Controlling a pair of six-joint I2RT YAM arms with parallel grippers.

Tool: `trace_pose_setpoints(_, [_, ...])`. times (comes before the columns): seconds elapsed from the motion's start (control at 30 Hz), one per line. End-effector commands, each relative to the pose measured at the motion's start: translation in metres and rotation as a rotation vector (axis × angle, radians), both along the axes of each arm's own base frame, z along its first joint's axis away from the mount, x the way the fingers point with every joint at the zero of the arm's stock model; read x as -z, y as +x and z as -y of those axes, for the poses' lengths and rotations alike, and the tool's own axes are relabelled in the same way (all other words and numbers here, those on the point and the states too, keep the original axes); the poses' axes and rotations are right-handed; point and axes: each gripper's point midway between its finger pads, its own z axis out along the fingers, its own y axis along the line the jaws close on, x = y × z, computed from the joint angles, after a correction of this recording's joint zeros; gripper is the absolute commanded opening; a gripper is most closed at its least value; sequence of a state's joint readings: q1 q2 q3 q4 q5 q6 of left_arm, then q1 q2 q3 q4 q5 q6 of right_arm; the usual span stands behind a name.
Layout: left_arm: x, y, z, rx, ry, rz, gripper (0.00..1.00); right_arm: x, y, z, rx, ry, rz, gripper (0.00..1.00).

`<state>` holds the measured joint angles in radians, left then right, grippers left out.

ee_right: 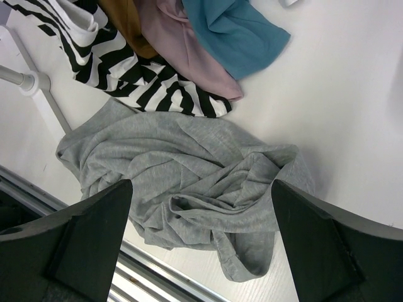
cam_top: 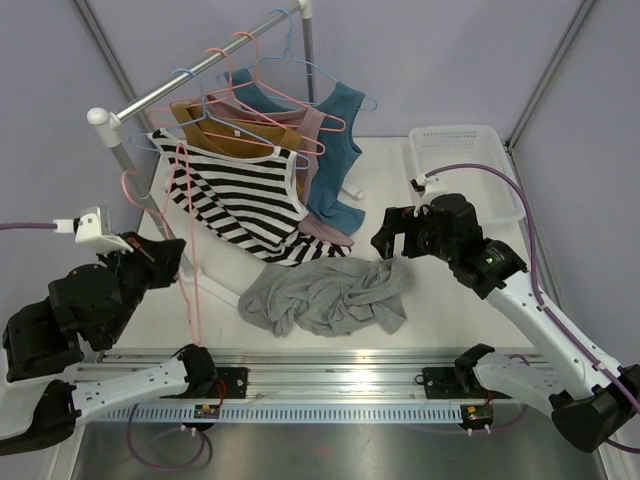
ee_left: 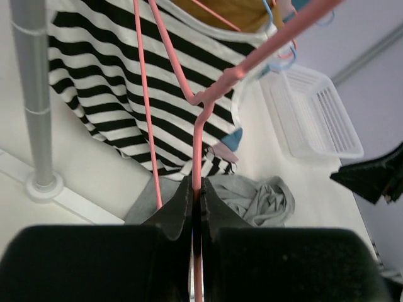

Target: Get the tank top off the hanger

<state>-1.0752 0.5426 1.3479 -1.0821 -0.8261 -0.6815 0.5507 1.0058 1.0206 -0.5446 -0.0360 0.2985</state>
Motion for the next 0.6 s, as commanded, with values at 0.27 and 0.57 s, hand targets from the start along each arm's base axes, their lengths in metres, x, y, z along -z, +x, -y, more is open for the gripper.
trace_pose_setpoints(0.27, [-0.056, 0.066, 0.015, -0.430, 0.252, -0.064, 0.00, -0.045, 0.006, -0.002, -0.006, 0.057, 0.117, 1.00])
trace_pose_setpoints(0.57, [-0.084, 0.121, 0.030, -0.361, 0.186, -0.063, 0.00, -0.054, -0.001, 0.001, -0.021, 0.057, 0.140, 1.00])
